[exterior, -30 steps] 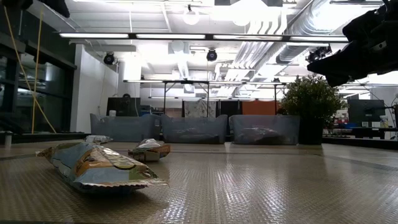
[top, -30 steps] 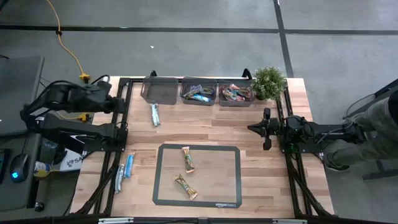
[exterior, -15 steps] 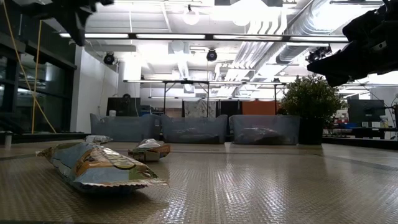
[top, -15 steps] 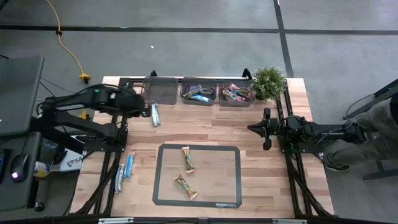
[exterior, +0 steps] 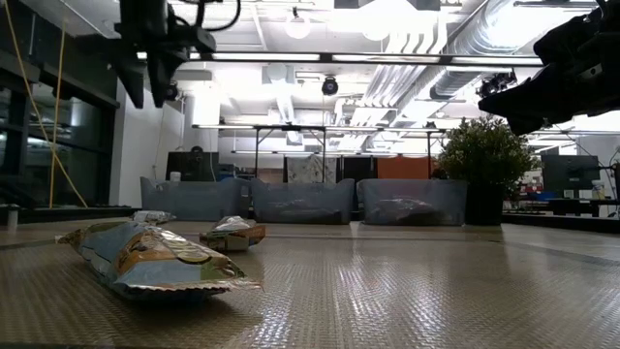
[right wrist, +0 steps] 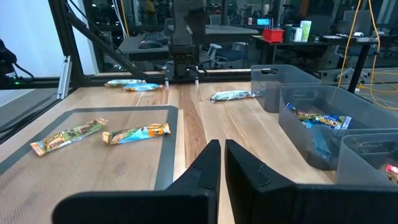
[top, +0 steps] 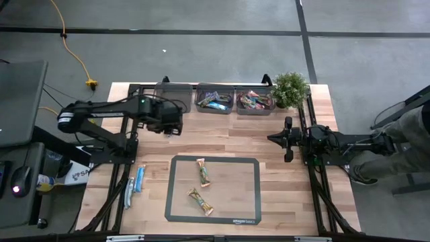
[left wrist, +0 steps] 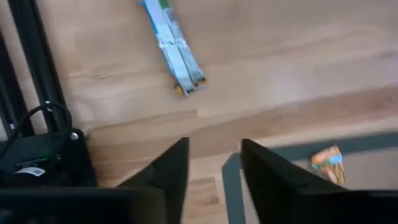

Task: Pick and place Granola Bars by type
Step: Put the orange granola bar into the left black bin

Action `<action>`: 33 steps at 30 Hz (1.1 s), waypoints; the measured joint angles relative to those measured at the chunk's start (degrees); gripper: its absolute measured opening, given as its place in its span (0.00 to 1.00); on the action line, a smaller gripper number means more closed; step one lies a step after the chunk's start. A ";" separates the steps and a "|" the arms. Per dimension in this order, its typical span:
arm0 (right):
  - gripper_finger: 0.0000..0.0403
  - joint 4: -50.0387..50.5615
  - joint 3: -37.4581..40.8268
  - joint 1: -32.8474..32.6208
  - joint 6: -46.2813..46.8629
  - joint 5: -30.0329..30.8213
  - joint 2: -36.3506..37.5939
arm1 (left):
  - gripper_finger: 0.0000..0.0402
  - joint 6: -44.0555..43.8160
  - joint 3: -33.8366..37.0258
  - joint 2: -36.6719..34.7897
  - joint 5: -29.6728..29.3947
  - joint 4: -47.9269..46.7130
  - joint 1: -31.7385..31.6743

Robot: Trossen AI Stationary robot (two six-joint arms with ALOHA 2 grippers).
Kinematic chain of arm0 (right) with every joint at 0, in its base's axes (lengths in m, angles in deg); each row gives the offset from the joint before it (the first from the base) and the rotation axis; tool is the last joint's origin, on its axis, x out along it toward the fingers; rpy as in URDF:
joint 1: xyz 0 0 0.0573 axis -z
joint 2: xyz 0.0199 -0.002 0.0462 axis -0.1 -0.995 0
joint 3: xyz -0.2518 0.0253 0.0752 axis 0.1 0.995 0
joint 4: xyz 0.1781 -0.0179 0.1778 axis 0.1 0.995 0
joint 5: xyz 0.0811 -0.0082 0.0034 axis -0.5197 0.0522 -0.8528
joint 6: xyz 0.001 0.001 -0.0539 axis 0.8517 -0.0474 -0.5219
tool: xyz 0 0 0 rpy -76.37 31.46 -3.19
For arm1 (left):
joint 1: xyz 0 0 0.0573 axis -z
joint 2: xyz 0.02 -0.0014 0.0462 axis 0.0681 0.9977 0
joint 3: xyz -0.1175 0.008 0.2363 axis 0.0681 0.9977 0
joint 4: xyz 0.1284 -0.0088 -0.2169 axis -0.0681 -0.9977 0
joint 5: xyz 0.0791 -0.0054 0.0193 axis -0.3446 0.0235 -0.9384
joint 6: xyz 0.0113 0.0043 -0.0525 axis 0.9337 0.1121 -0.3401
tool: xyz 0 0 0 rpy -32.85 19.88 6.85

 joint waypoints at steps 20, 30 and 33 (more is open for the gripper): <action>0.02 -0.02 0.00 -0.01 0.02 0.00 0.00 | 0.67 12.24 15.38 0.76 8.74 18.83 -24.11; 0.02 -0.02 0.00 -0.01 0.02 0.00 0.00 | 0.67 10.57 24.30 0.98 9.75 30.73 -28.10; 0.02 -0.02 0.00 -0.01 0.02 0.00 0.00 | 0.67 10.66 24.59 3.00 8.65 30.96 -28.60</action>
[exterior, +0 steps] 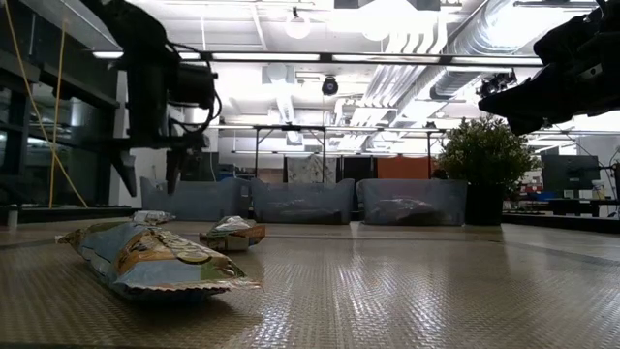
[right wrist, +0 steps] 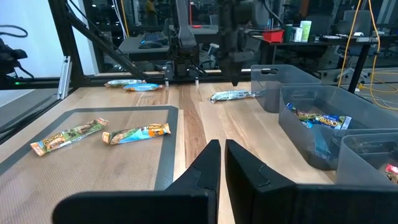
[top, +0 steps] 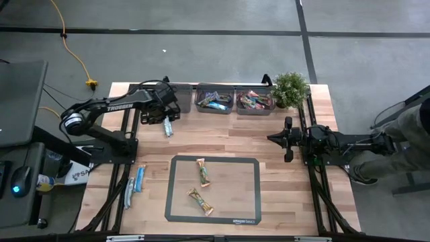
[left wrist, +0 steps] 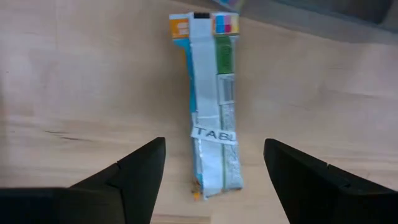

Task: Pick and place Granola Bars by type
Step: Put the orange granola bar into the left black bin

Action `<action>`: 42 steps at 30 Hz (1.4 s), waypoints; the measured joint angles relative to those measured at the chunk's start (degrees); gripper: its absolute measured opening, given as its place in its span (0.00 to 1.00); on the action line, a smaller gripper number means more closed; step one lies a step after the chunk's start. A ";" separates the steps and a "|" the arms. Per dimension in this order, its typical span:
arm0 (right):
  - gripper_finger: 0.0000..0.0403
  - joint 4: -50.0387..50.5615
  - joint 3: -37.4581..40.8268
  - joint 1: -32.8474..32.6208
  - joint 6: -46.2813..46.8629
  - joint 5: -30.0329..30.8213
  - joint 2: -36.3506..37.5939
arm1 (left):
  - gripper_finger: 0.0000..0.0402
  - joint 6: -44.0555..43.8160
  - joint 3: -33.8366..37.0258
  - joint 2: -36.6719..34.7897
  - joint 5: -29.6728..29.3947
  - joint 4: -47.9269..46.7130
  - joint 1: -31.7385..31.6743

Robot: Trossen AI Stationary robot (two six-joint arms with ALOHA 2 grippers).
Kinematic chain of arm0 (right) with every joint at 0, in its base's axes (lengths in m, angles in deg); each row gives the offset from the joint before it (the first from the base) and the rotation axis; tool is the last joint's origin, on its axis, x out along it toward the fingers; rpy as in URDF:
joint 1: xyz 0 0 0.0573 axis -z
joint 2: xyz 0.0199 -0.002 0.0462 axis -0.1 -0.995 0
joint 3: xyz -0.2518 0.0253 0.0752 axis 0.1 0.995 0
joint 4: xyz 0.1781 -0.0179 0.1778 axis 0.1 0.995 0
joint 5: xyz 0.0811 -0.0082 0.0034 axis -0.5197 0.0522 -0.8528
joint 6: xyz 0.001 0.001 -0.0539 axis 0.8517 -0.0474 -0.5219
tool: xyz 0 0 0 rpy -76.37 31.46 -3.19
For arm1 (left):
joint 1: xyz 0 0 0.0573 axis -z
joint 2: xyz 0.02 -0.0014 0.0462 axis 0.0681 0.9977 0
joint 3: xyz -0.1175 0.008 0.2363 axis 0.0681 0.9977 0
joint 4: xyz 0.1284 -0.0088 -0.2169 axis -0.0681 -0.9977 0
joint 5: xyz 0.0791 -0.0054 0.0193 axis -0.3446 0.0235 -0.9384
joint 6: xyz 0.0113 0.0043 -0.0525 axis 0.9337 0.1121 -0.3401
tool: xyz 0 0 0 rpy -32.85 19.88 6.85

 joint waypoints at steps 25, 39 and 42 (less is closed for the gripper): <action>0.01 0.00 0.00 0.00 0.00 -0.01 0.00 | 0.67 -0.15 -0.26 12.89 1.38 4.99 0.13; 0.02 0.00 0.00 0.00 0.00 0.00 0.00 | 0.51 1.36 -0.15 13.44 1.36 5.36 0.13; 0.02 0.00 0.00 0.00 0.00 0.00 0.00 | 0.47 1.36 -0.13 13.44 1.48 5.34 0.13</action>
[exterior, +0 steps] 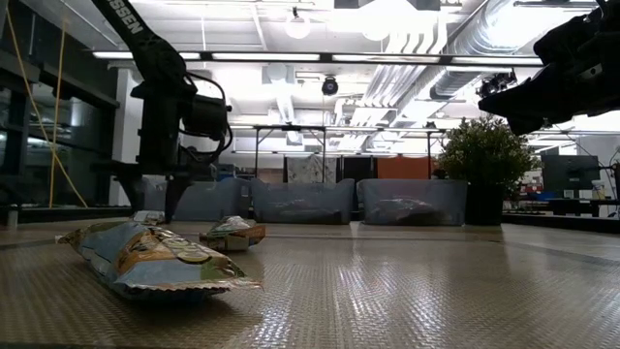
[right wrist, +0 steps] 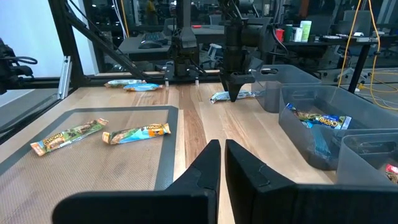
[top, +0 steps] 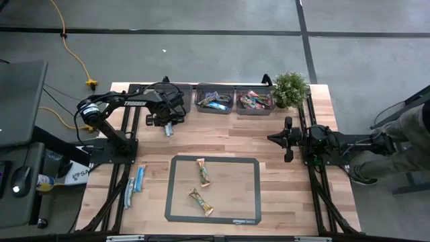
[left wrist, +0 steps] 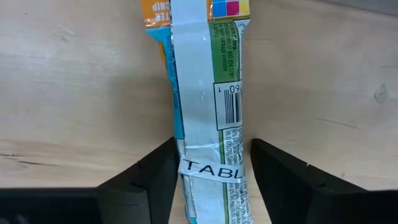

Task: Pick and place Granola Bars by type
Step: Put the orange granola bar into the left black bin

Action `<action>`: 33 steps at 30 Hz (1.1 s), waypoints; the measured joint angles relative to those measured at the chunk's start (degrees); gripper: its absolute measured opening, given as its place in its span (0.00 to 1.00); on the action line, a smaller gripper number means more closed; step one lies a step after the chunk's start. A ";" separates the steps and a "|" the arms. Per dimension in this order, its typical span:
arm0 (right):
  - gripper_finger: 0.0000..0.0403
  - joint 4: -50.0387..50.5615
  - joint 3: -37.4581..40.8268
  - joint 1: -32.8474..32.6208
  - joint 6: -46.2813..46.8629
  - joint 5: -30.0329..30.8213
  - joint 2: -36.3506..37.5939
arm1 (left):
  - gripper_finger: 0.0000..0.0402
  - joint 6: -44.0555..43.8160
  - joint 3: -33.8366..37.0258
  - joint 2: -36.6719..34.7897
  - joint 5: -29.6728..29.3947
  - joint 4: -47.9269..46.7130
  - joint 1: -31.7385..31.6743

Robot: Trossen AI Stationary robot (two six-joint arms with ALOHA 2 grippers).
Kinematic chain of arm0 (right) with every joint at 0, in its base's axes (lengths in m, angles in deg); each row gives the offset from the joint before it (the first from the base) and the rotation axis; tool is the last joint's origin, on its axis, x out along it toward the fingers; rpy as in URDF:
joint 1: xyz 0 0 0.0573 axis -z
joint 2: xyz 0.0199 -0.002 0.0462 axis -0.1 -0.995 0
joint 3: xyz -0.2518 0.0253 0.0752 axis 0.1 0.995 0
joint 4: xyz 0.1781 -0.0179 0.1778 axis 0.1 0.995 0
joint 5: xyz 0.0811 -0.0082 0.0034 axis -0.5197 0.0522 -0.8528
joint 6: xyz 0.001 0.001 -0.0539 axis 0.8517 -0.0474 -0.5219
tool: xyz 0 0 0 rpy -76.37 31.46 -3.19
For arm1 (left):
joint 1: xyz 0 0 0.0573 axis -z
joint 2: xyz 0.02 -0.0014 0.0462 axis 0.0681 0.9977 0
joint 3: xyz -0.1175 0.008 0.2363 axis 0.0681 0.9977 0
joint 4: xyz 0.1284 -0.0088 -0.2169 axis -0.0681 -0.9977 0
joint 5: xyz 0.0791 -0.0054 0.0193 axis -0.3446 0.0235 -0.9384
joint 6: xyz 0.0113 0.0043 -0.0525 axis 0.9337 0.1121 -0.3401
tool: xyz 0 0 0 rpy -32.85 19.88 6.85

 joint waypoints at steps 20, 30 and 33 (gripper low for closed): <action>0.02 0.00 0.00 0.01 0.00 0.00 0.00 | 0.44 0.09 0.07 0.09 1.37 -0.35 0.00; 0.01 0.01 0.00 0.00 0.00 0.00 0.00 | 0.44 0.87 0.07 0.11 1.98 -0.63 0.00; 0.01 0.02 0.00 0.00 0.00 0.00 0.00 | 0.44 1.39 0.07 0.11 2.21 -0.68 0.00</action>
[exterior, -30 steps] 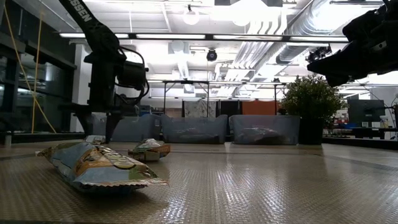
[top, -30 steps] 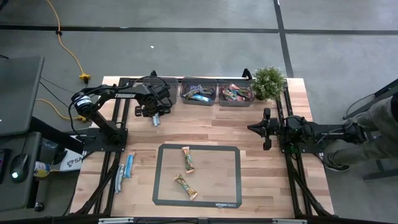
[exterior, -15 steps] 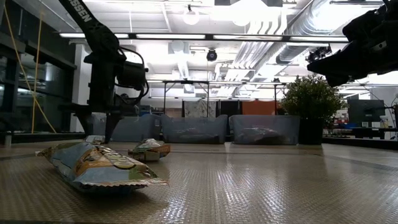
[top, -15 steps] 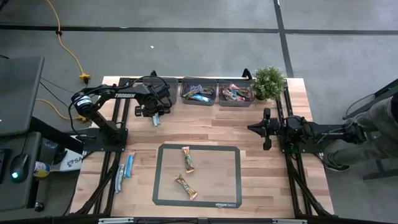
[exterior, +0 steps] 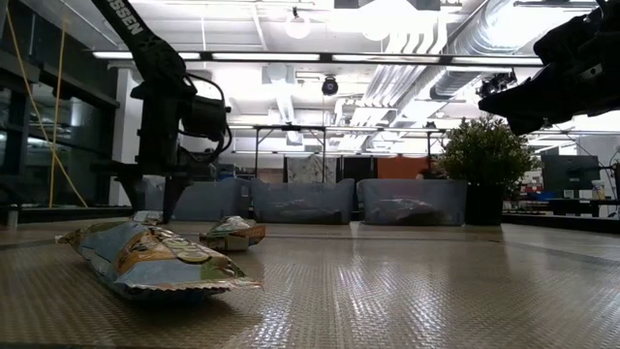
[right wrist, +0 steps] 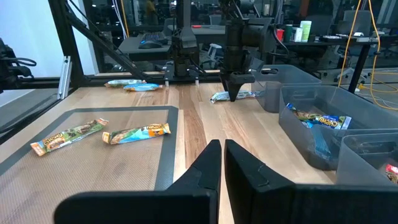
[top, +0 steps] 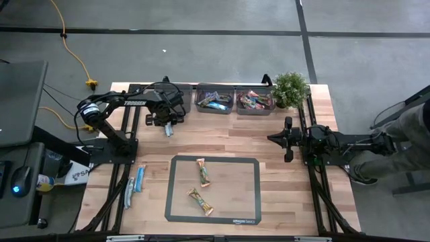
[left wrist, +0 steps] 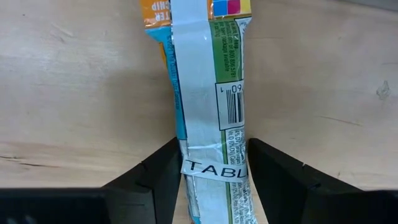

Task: Pick and place Granola Bars by type
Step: Put the orange granola bar into the left black bin

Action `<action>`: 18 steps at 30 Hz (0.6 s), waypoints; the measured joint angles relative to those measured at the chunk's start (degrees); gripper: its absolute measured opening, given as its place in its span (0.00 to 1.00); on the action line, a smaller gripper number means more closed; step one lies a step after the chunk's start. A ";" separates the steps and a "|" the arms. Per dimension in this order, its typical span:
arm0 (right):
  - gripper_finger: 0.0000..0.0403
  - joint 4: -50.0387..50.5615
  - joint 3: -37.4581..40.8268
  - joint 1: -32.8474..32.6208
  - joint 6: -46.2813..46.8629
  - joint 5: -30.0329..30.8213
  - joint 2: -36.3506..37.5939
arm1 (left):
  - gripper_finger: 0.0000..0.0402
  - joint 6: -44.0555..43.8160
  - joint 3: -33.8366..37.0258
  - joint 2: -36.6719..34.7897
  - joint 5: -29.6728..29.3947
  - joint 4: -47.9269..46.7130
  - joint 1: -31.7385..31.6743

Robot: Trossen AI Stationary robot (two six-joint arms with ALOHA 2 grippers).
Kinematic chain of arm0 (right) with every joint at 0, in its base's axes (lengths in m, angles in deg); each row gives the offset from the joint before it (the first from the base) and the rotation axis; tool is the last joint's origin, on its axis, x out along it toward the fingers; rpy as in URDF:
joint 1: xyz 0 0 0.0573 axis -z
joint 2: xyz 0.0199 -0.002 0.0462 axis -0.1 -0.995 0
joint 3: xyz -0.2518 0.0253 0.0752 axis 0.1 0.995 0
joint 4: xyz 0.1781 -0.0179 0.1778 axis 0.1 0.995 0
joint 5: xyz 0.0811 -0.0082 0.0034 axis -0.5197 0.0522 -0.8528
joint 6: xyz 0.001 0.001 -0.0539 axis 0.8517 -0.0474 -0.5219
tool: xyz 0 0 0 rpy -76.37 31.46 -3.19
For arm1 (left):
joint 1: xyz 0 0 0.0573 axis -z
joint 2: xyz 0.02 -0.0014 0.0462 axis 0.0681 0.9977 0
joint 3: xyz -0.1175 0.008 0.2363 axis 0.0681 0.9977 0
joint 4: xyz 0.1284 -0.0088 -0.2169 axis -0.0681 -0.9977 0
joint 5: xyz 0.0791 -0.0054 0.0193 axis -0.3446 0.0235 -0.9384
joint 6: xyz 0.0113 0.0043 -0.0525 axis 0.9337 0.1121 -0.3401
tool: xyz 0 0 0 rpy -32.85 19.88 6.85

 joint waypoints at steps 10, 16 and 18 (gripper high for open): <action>0.01 0.00 0.00 0.00 0.00 0.00 0.02 | 0.42 0.42 0.02 0.00 0.24 -0.19 0.00; 0.01 -0.02 0.00 0.02 0.00 0.00 0.01 | 0.30 0.44 0.07 0.00 0.61 -0.39 -0.01; 0.00 -0.02 0.00 0.00 0.00 0.00 0.00 | 0.27 0.38 0.07 0.00 0.81 -0.42 -0.01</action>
